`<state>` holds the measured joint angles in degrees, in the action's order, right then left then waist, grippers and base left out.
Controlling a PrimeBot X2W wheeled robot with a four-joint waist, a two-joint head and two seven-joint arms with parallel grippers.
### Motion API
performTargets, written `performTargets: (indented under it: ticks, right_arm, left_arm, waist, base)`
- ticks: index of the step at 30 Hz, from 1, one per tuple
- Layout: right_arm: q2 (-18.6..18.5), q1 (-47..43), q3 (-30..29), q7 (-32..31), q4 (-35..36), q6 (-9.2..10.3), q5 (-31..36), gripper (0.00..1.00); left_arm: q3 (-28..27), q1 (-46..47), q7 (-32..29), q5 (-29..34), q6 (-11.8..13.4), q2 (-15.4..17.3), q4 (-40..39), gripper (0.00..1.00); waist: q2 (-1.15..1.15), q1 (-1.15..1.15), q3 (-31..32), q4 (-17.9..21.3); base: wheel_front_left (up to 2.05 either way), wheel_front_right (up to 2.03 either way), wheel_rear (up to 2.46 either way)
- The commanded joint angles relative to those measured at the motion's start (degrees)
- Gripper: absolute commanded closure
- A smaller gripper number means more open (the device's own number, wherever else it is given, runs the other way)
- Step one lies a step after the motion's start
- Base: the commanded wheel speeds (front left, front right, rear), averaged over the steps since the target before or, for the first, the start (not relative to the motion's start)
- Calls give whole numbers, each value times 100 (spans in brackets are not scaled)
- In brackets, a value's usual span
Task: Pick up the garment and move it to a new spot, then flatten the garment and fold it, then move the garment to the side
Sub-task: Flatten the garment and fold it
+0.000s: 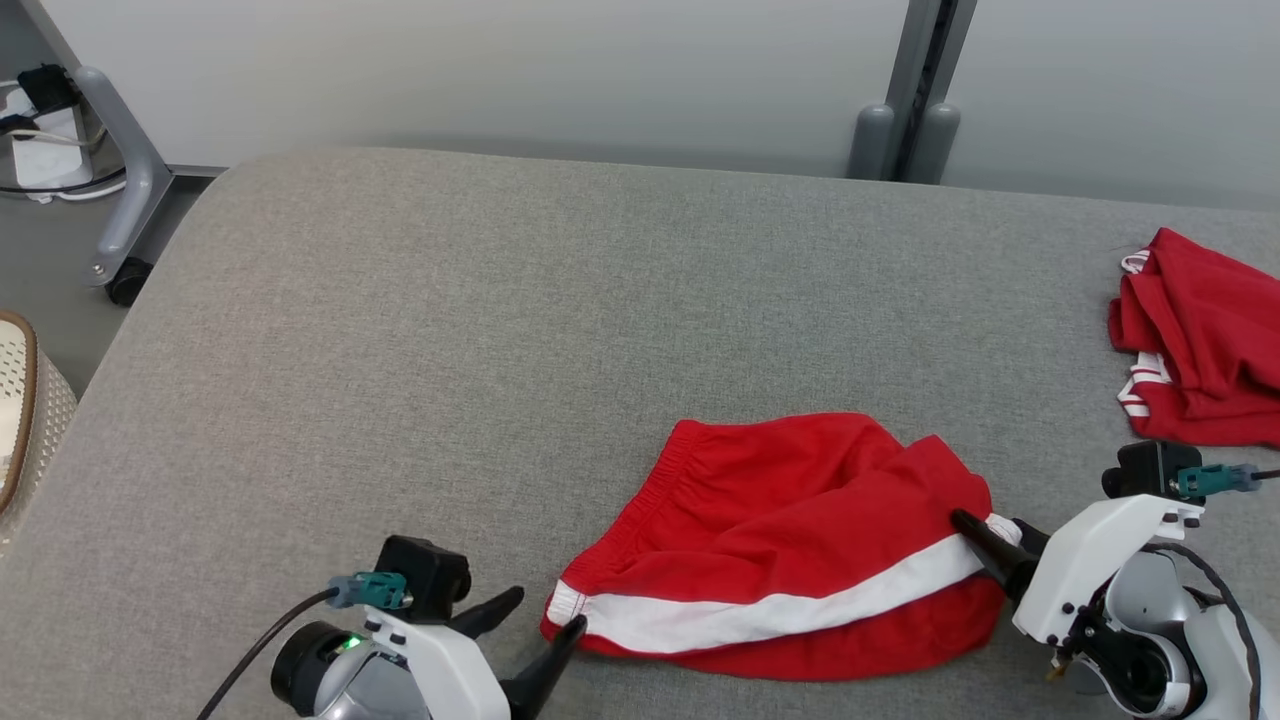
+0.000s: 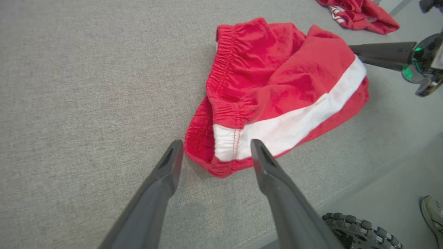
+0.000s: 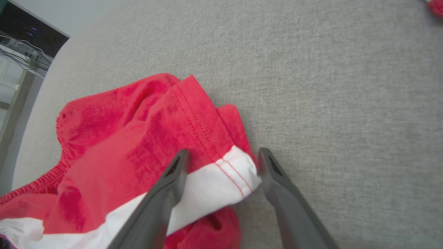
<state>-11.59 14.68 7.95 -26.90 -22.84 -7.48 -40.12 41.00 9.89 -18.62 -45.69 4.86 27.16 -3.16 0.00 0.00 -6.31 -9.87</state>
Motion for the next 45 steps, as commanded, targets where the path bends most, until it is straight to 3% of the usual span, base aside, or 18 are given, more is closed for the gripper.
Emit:
performTargets:
  ticks: [1,4,6,7,9,10,12,16,22,31,35,38,45]
  right_arm:
    - [-47,49,30,-12,-33,-4,-33,5]
    - [-46,81,105,-24,-71,-4,-87,16]
    - [-46,93,162,-31,-73,-4,-133,34]
    - [-46,93,162,-31,-73,-4,-133,34]
    - [-54,110,253,-24,-79,-4,-173,63]
    - [-54,110,253,-24,-79,-4,-173,63]
    - [-52,112,312,-26,-69,-4,-206,100]
    - [-91,92,379,49,-15,-4,-278,100]
    - [-159,-55,250,318,176,-4,-459,100]
    - [-196,-46,-167,658,1013,-4,-973,100]
    - [-185,245,-294,670,1235,-4,-1098,100]
    - [-236,639,-359,579,1280,-4,-1195,100]
    - [-306,2191,-399,414,1093,-5,-1318,100]
  left_arm:
    - [46,102,-89,-49,-78,7,64,0]
    - [110,198,-202,-121,-175,-42,177,0]
    - [141,255,-224,-150,-249,-89,294,0]
    - [141,255,-224,-150,-249,-89,294,0]
    - [194,361,-201,-150,-356,-180,485,0]
    - [194,361,-201,-150,-356,-180,485,0]
    - [214,389,-182,-190,-425,-215,583,100]
    - [245,375,-141,-211,-533,-240,689,100]
    - [103,250,66,-261,-496,-157,548,100]
    - [-265,639,353,-240,-557,-30,138,100]
    - [-429,1256,334,-202,-702,-50,244,100]
    - [-553,1901,355,-207,-821,-238,497,100]
    - [-779,3907,386,-62,-1074,-594,1590,100]
  waist:
    - [0,0,-18,3]
    - [0,0,-50,20]
    - [0,0,-71,40]
    - [0,0,-71,40]
    - [0,0,-93,76]
    - [0,0,-93,76]
    - [0,0,-88,102]
    - [0,0,-13,145]
    - [0,0,229,154]
    - [0,0,303,270]
    - [0,0,103,374]
    - [0,0,-141,433]
    - [0,0,-1075,635]
  base:
    - [0,0,0]
    - [0,0,0]
    - [0,0,0]
    - [0,0,0]
    - [0,0,0]
    - [0,0,0]
    - [0,0,0]
    - [0,0,0]
    - [0,0,0]
    - [0,0,0]
    - [0,0,0]
    - [0,0,0]
    - [0,0,0]
